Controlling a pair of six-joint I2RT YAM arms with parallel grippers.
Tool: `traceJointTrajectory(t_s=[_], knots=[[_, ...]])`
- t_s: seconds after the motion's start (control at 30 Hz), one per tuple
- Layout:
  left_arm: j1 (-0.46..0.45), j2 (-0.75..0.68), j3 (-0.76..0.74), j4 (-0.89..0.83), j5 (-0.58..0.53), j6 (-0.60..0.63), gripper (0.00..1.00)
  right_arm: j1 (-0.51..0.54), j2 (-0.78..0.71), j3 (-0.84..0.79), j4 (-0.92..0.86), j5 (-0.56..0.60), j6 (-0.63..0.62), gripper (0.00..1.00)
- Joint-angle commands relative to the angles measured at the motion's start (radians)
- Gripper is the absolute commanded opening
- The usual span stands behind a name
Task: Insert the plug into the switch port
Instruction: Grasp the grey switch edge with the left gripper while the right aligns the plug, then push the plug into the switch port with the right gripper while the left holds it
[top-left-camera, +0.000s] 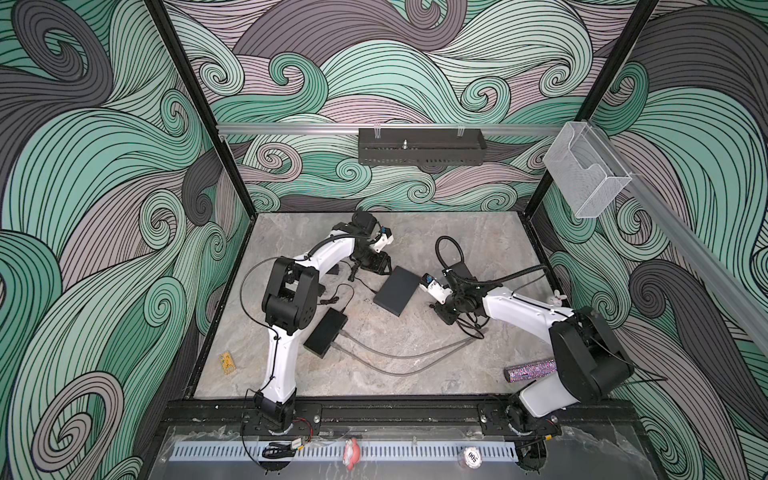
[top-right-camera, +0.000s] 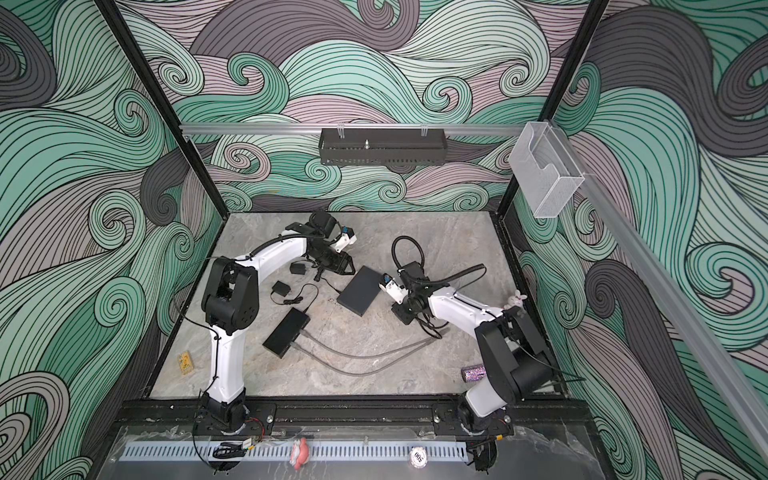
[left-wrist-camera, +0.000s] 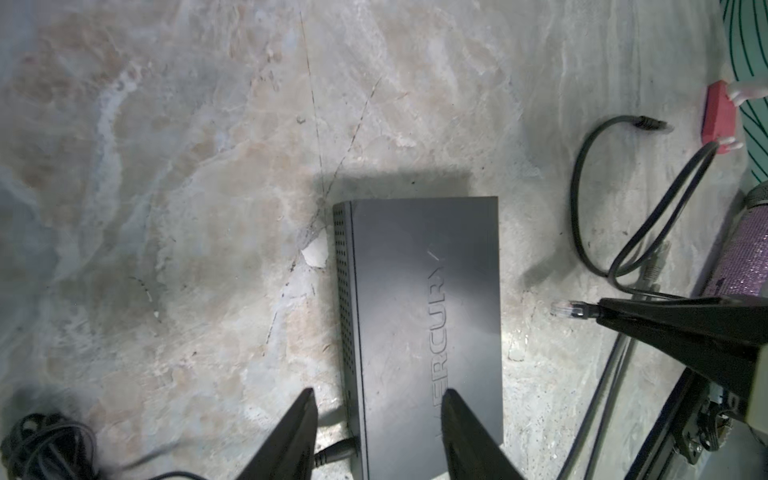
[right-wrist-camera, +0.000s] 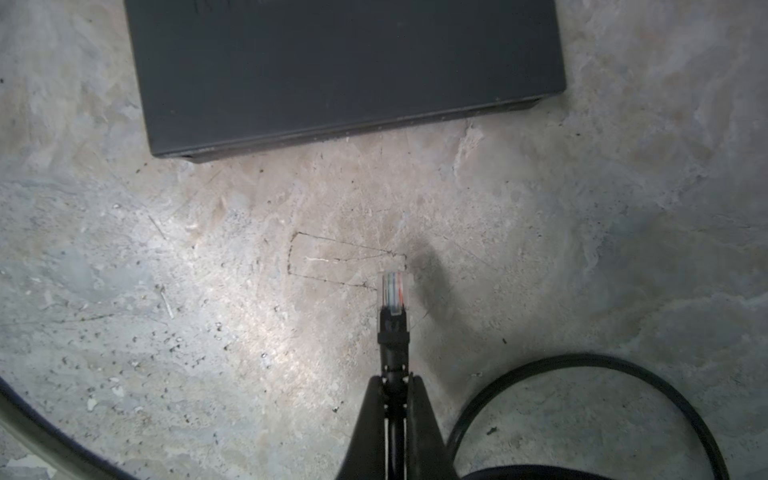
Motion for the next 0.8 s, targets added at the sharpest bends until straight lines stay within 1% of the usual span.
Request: traceJointTrajectory(t_s=[0.0, 0.17, 0.47, 0.57, 0.77], knots=[[0.003, 0.008, 0.019, -0.034, 0.024, 0.017, 0.52, 0.007, 0.027, 0.036, -0.074, -0.044, -0.06, 0.0], [0.002, 0.016, -0.001, -0.018, 0.036, 0.011, 0.52, 0.028, 0.044, 0.045, -0.086, -0.049, -0.063, 0.0], [0.002, 0.035, 0.024, -0.023, 0.048, 0.006, 0.52, 0.063, 0.056, 0.066, -0.001, -0.042, -0.041, 0.0], [0.003, 0.039, 0.024, -0.024, 0.05, 0.006, 0.53, 0.069, 0.086, 0.097, -0.001, -0.045, -0.038, 0.0], [0.002, 0.047, 0.03, -0.028, 0.056, 0.005, 0.52, 0.083, 0.159, 0.183, -0.056, -0.033, -0.049, 0.0]])
